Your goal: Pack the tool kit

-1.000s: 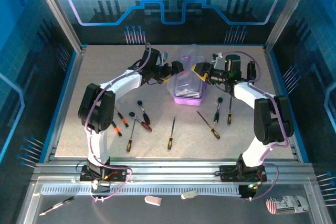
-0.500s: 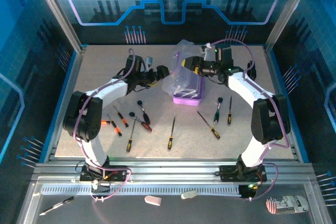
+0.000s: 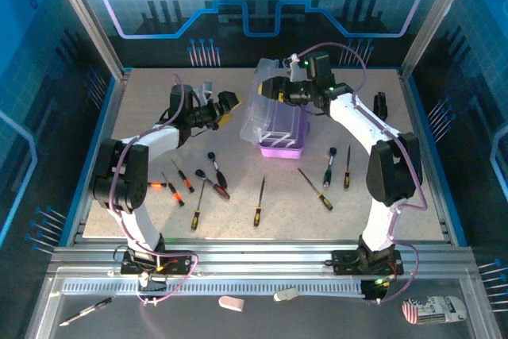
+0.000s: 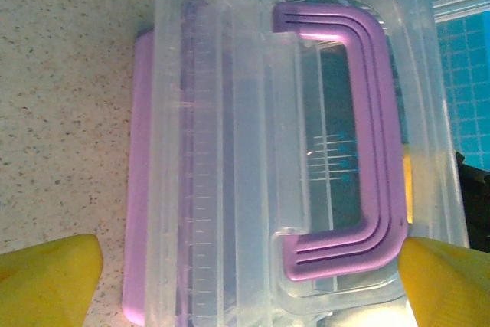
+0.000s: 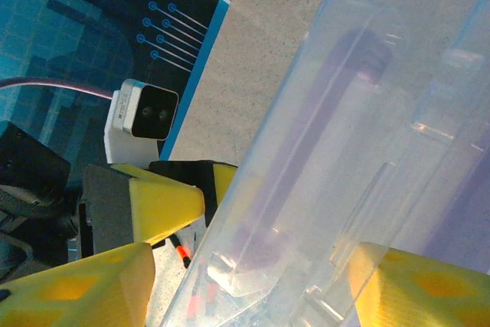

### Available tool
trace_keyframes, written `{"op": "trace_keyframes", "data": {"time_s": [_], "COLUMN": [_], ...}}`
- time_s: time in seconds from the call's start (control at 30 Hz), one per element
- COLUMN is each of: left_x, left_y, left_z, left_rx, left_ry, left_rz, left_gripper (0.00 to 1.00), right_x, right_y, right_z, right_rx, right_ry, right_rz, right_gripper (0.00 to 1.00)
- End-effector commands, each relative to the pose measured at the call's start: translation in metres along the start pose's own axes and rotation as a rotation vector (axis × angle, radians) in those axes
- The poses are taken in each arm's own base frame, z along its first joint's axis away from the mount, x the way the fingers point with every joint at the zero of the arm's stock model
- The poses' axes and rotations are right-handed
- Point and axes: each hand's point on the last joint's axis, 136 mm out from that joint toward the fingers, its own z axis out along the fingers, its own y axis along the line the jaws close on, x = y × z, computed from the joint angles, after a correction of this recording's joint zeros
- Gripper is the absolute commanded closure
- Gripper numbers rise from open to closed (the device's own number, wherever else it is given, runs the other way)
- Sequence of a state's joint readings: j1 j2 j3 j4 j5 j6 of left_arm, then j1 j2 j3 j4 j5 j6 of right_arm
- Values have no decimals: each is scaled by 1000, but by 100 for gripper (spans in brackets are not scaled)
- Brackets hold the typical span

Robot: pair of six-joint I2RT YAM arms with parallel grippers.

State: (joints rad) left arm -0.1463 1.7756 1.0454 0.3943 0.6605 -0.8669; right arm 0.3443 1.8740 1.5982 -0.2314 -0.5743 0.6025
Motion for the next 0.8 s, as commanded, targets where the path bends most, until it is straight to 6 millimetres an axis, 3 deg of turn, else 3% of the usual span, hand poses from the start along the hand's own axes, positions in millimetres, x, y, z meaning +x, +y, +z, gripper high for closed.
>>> {"op": "trace_keyframes", "data": {"time_s": [0.0,0.33,0.43,0.63,0.77], "left_x": [-2,-2,-3,-10,-13], "left_y": [-24,-23,-24,-16,-19], "left_z": [-7,-9,-8,-14,-16], "left_rx": [69,55,59,49,64], "left_ry": [8,0,9,-5,-5], "left_rz": [34,34,34,14,18], "left_gripper": [1,1,1,1,1], "right_x": [-3,-6,-9,-15,-20], "right_y": [15,30,29,28,9], "right_z": [4,21,16,-33,-72], "right_rx": [15,34,66,246,318], "right_ry": [12,35,23,-1,-59], "right_rz": [-58,-93,-114,-274,-262], "right_gripper": [31,31,31,30,30]}}
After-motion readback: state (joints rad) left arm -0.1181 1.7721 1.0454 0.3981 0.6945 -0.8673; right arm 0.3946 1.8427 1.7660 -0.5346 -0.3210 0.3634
